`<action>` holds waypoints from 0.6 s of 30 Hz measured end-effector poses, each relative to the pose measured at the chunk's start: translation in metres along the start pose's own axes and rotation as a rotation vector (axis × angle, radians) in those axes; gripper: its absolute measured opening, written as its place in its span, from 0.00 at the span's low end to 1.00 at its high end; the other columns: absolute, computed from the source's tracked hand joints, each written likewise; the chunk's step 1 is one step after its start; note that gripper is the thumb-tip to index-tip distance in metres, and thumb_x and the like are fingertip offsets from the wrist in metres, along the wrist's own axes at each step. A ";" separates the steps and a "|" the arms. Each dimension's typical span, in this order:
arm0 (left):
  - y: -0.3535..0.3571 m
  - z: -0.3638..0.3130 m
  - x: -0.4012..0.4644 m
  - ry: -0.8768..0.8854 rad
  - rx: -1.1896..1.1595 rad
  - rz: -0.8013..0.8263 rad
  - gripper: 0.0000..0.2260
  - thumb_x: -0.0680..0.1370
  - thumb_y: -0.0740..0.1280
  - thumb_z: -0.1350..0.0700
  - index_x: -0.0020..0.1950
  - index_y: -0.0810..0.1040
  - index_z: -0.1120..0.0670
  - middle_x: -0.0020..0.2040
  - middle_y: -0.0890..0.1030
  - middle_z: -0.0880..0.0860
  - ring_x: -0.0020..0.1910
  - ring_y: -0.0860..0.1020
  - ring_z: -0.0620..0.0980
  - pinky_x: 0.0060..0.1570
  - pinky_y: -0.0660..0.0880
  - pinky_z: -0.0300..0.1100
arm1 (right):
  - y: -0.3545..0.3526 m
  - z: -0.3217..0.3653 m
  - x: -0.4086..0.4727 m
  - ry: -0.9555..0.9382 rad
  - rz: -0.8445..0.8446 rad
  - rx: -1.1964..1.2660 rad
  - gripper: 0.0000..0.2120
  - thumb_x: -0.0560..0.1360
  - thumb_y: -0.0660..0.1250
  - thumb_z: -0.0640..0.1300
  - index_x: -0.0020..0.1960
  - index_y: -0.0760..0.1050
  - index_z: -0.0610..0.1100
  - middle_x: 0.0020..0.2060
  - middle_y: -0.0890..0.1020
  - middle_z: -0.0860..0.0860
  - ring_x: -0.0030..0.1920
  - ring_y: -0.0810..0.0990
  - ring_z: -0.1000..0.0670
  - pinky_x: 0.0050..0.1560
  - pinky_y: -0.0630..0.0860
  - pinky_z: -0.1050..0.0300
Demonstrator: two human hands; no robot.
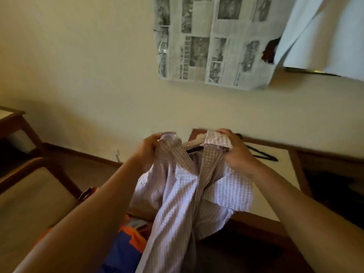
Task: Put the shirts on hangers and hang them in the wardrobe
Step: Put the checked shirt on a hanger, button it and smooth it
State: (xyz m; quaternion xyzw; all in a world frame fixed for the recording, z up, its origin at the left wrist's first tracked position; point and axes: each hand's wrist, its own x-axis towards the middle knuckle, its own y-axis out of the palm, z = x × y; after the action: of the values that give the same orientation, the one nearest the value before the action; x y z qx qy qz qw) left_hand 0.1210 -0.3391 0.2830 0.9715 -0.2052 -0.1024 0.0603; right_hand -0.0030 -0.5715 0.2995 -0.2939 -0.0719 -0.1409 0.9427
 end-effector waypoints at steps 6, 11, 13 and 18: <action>0.079 0.016 0.048 0.127 0.565 0.007 0.08 0.75 0.66 0.68 0.46 0.75 0.56 0.42 0.77 0.55 0.42 0.74 0.53 0.33 0.70 0.38 | -0.095 -0.055 -0.008 0.362 0.021 0.248 0.19 0.75 0.61 0.29 0.59 0.75 0.48 0.44 0.78 0.46 0.41 0.77 0.48 0.41 0.72 0.55; 0.115 0.038 0.077 0.269 1.206 0.145 0.16 0.76 0.69 0.59 0.63 0.73 0.61 0.56 0.78 0.59 0.55 0.77 0.58 0.44 0.68 0.40 | -0.135 -0.102 -0.010 0.437 0.076 -0.020 0.14 0.77 0.68 0.46 0.63 0.74 0.51 0.47 0.81 0.45 0.50 0.80 0.46 0.52 0.74 0.51; 0.124 0.041 0.087 0.267 1.383 0.182 0.11 0.78 0.66 0.57 0.58 0.78 0.61 0.55 0.80 0.59 0.56 0.77 0.58 0.48 0.69 0.42 | -0.142 -0.118 -0.006 0.424 0.091 -0.217 0.22 0.77 0.68 0.48 0.69 0.71 0.47 0.48 0.80 0.43 0.49 0.79 0.45 0.50 0.74 0.51; 0.140 0.049 0.109 0.148 1.224 0.206 0.09 0.80 0.61 0.61 0.43 0.78 0.57 0.42 0.79 0.54 0.46 0.75 0.51 0.43 0.67 0.38 | -0.153 -0.166 0.009 0.418 0.098 -0.421 0.12 0.77 0.67 0.46 0.41 0.79 0.39 0.38 0.79 0.43 0.43 0.78 0.43 0.36 0.66 0.58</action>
State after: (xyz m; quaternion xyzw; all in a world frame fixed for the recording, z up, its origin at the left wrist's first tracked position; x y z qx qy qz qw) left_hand 0.1538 -0.5150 0.2390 0.8096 -0.3144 0.1078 -0.4838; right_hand -0.0323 -0.7891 0.2474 -0.4508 0.1689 -0.1643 0.8610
